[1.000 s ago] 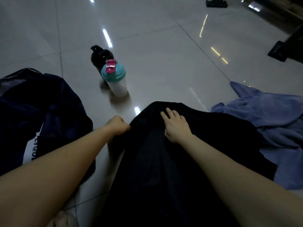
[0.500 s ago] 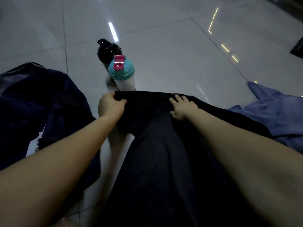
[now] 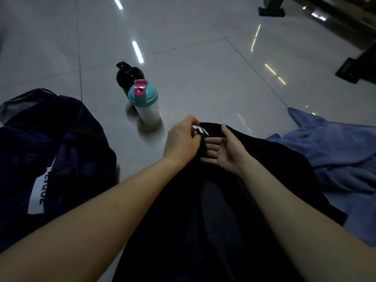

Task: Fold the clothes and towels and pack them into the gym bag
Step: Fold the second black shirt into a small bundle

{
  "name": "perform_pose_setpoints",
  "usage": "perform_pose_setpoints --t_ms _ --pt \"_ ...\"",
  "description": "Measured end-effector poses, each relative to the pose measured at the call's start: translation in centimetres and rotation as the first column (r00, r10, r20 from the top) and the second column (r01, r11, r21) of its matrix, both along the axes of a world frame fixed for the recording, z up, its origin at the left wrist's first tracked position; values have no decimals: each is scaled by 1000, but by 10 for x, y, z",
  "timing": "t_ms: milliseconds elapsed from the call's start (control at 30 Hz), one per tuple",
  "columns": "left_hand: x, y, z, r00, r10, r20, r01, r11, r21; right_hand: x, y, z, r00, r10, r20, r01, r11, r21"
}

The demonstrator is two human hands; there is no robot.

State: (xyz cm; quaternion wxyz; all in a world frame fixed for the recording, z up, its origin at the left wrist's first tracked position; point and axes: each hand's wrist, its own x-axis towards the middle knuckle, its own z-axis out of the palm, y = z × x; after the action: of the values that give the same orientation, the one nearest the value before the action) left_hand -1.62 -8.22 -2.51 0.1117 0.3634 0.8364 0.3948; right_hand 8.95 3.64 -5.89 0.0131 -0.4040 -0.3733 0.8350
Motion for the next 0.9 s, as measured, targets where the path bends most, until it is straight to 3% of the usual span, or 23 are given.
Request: perform_pose_setpoints --t_ms 100,133,200,267,367,433,533,600,767,900 --pt "30 -3 -6 933 -260 248 286 955 -76 12 0 5 999 -2 -38 -2 995 -96" --pt "35 -11 -9 915 -278 292 314 946 -84 13 -4 3 999 -31 -19 28 994 -101" --pt "35 -38 -15 956 -146 255 184 974 -132 12 -9 -7 980 -168 103 170 985 -6" --pt "27 -78 -23 991 61 120 -22 953 -304 11 -14 -11 961 -230 157 220 973 74" --pt "24 -142 -41 987 129 98 -35 760 -649 14 -19 -3 954 -228 194 186 959 214" --pt "36 -172 -52 986 107 130 26 669 -743 17 -17 2 946 -251 204 180 933 311" --pt "57 -197 -65 990 118 77 -16 642 -767 25 -17 10 928 -167 333 3 897 442" --pt "63 -205 -67 975 186 120 -33 657 -753 30 -17 22 926 -112 361 -51 910 412" --pt "54 -205 -60 952 153 264 55 765 -641 25 -1 30 956 -70 284 -14 959 284" --pt "43 -207 -60 923 160 350 84 803 -590 9 21 25 964 -199 175 156 960 231"
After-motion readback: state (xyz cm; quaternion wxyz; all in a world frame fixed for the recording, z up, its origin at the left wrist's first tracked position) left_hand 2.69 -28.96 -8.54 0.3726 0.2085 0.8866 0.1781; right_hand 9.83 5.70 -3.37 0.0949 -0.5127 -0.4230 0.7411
